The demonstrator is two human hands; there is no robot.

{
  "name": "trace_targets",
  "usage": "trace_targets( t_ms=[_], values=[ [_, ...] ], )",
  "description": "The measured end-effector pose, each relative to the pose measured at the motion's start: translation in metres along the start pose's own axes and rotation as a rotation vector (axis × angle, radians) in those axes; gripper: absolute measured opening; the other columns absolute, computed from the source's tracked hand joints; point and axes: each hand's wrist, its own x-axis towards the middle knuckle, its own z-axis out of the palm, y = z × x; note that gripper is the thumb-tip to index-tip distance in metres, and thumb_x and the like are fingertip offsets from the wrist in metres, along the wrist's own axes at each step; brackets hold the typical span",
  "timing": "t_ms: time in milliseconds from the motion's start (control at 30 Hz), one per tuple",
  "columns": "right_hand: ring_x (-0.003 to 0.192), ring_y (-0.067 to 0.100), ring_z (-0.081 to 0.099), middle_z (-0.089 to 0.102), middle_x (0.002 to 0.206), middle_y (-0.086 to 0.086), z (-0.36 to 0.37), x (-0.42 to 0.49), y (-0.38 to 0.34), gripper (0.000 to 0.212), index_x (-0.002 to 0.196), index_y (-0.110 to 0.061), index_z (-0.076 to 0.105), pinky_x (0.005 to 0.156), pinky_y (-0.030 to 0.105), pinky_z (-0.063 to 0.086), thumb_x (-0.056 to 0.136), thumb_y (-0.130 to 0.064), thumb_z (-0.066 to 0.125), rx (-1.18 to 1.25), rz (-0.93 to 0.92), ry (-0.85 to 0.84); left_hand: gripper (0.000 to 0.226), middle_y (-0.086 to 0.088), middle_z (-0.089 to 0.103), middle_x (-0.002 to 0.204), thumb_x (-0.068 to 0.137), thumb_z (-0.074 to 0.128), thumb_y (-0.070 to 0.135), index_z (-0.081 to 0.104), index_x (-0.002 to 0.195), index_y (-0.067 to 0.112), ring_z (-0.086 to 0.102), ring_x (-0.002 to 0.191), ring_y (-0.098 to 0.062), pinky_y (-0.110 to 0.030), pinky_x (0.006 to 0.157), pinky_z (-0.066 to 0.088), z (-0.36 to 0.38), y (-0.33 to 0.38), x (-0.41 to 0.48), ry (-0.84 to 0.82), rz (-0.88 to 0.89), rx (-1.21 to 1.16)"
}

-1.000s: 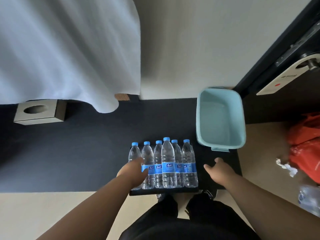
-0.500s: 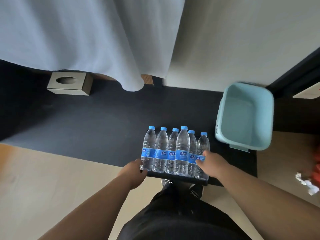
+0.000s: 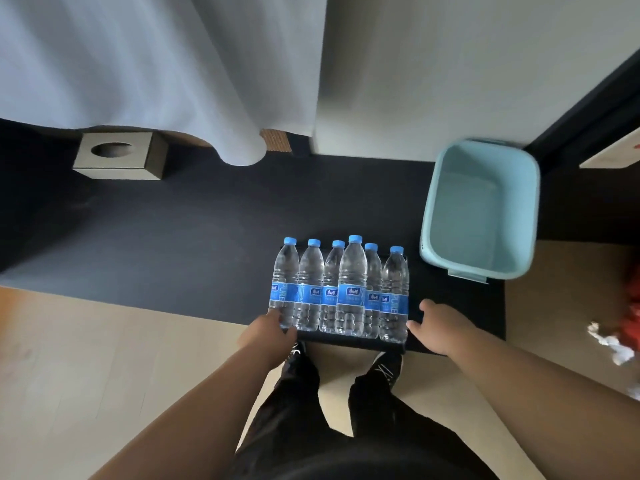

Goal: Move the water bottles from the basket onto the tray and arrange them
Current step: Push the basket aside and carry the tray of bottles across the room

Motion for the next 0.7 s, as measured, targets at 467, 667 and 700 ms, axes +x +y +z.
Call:
trace_targets(
  t_ms=[467,667,700],
  values=[
    [0.079,0.021,0.066,0.065,0.101,0.005,0.009,0.038,-0.035,0.058,0.135,-0.013,0.051,0.061,0.035,0.050,0.100,-0.060,0.052,0.143,0.173,0.018,0.053,0.002,0.065,0.097,0.090,0.044,0.064,0.059,0.121,0.023,0.064,0.084,-0.023,-0.037,0.069,0.053,-0.015,-0.015,0.095,-0.029,-0.032,0.225],
    [0.078,0.023,0.067,0.067,0.098,0.007,0.017,0.059,-0.048,0.072,0.132,-0.008,0.051,0.057,0.033,0.047,0.094,-0.069,0.056,0.311,0.251,-0.014,0.060,0.001,0.065,0.083,0.090,0.045,0.075,0.061,0.109,0.020,0.067,0.067,-0.019,-0.033,0.057,0.056,-0.011,-0.012,0.119,-0.108,-0.046,0.094],
    [0.075,0.021,0.067,0.067,0.092,0.006,0.019,0.060,-0.050,0.072,0.130,-0.008,0.051,0.057,0.032,0.048,0.093,-0.069,0.058,0.357,0.273,-0.015,0.061,0.000,0.066,0.085,0.090,0.047,0.075,0.061,0.111,0.019,0.067,0.069,-0.019,-0.031,0.055,0.052,-0.010,-0.010,0.121,-0.121,-0.056,0.048]
  ],
)
